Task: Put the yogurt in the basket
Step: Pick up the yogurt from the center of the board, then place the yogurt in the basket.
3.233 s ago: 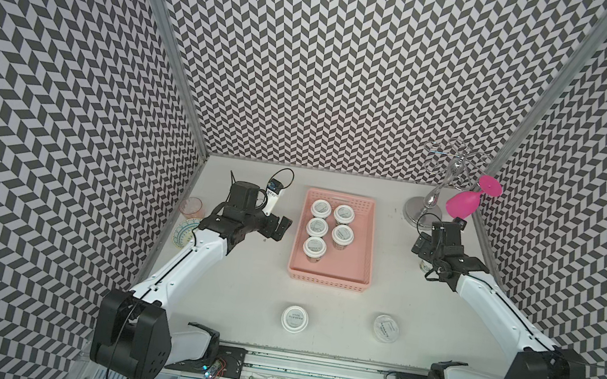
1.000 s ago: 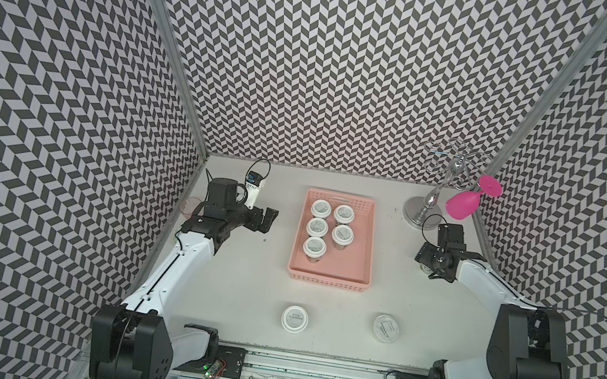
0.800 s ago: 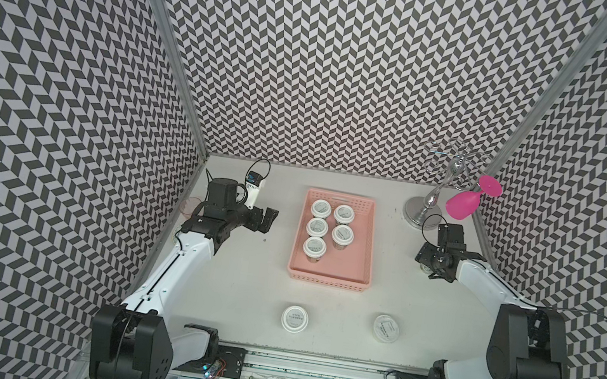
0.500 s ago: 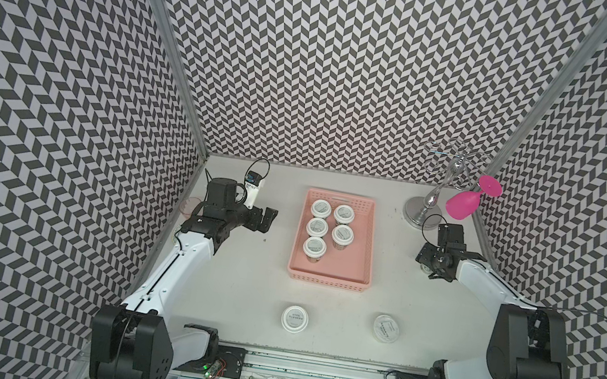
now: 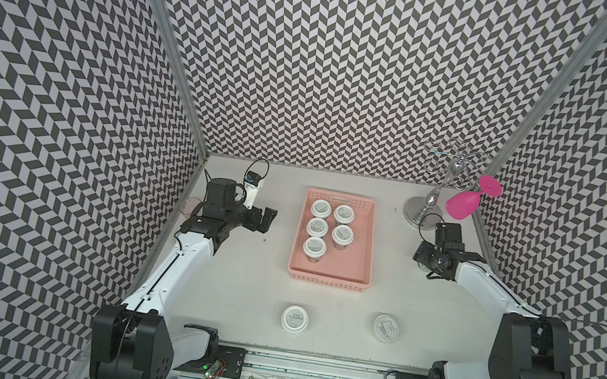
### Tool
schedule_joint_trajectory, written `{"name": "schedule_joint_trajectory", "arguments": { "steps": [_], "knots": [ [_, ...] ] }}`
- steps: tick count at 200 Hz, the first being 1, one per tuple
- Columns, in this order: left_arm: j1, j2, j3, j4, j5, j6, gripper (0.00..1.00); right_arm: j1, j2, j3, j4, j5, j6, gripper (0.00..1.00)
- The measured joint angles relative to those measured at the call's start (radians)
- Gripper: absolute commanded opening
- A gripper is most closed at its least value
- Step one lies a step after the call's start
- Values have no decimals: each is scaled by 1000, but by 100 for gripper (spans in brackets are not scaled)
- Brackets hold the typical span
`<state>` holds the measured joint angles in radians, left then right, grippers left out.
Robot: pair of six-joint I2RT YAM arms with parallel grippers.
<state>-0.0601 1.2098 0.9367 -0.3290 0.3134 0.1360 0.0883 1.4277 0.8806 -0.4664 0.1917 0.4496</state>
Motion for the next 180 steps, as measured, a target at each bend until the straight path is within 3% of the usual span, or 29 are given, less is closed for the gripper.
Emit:
{"name": "schedule_joint_trajectory", "arguments": {
  "steps": [96, 180],
  "knots": [
    [31, -2, -9, 13, 15, -3, 100, 258, -214, 75, -171, 2, 49, 76],
    [55, -2, -11, 16, 27, -8, 100, 483, -215, 161, -272, -24, 111, 75]
  ]
}}
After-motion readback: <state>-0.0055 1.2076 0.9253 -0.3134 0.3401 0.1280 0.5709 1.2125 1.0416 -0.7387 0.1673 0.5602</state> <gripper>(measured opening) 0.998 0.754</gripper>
